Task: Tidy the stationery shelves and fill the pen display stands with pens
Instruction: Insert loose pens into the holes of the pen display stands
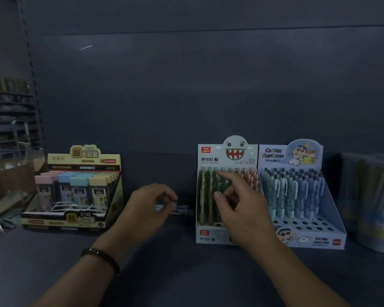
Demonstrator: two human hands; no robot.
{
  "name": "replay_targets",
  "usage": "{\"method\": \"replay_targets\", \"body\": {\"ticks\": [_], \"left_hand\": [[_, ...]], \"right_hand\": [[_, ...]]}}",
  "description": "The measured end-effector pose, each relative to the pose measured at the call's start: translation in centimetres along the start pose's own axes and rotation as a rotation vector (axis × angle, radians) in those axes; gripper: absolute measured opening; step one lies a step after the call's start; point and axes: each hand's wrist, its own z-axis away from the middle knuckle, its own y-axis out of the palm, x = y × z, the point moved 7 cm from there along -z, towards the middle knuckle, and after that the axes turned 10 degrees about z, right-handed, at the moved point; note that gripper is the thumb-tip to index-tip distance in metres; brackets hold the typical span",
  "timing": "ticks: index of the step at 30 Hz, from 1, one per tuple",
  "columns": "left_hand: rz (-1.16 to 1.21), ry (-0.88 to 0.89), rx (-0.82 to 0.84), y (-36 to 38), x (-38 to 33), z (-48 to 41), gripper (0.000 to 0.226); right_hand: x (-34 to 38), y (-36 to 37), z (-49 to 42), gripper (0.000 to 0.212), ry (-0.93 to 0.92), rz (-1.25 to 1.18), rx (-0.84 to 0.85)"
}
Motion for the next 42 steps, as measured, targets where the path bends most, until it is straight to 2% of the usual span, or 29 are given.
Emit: {"method": "replay_targets", "body": {"ticks": [5, 8, 13, 21, 24, 27, 33, 39, 42], "left_hand": [[-0.23, -0.066, 0.081, 0.7, 3.9, 0.7, 0.026], [-0.319, -0.086, 0.129, 1.7, 3.7, 0.9, 0.025], [-0.447, -0.149, 0.182, 2.6, 3.9, 0.5, 0.037], [-0.514, -0.238, 0.219, 3.0, 4.2, 0.6, 0.02], [-0.499, -0.226, 0.234, 2.8, 4.0, 0.7, 0.013], [-0.367, -0.164, 0.173, 1.9, 3.2, 0.8, 0.003], [-0.02, 0.044, 0.02, -0.2, -1.1, 0.5, 0.015], [0.005, 0.193, -0.028, 0.8, -5.2, 0.5, 0.02], [0.028, 0.258, -0.035, 1.2, -6.5, 0.6, 0.022]], "right_hand": [[-0.7, -0.1, 0.1, 0.028, 0.073, -0.051, -0.02], [-0.7, -0.1, 0.2, 0.026, 0.088, -0.056, -0.026], [-0.8, 0.1, 0.3, 0.023, 0.086, -0.059, -0.018], [-0.8, 0.1, 0.2, 0.02, 0.084, -0.08, -0.012], [-0.8, 0.2, 0.3, 0.019, 0.081, -0.091, -0.001], [-0.7, 0.2, 0.2, 0.019, 0.077, -0.094, 0.001], [-0.2, 0.1, 0.3, 0.019, 0.045, -0.102, 0.004], [0.7, -0.1, 0.5, 0.019, 0.01, -0.219, -0.007], [0.8, -0.2, 0.4, 0.011, -0.006, -0.302, -0.029]]}}
